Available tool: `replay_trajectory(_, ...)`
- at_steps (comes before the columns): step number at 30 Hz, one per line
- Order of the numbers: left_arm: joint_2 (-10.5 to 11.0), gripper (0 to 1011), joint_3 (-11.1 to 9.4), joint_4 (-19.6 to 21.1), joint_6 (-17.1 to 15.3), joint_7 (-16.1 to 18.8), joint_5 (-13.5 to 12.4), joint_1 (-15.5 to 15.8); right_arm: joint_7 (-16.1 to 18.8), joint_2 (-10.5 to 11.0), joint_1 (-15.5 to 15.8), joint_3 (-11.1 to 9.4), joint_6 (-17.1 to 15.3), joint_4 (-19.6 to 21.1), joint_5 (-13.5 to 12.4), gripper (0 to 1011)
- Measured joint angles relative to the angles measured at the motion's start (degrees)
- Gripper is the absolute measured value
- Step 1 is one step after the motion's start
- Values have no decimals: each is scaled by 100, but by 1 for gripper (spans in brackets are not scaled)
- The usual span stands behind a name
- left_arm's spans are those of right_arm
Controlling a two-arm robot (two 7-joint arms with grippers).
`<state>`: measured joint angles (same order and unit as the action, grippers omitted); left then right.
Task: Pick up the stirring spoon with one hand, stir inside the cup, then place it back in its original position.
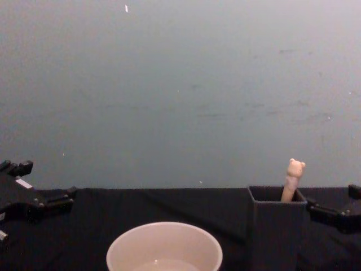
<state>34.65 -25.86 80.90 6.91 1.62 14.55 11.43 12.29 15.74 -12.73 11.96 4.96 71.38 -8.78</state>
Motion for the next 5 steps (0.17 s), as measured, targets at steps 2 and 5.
replay_trajectory(2,0,1001,0,0,0,0,0,0,0,0,0,0,0,0,0,1002)
replay_trajectory(5,0,1001,0,0,0,0,0,0,0,0,0,0,0,0,0,1002)
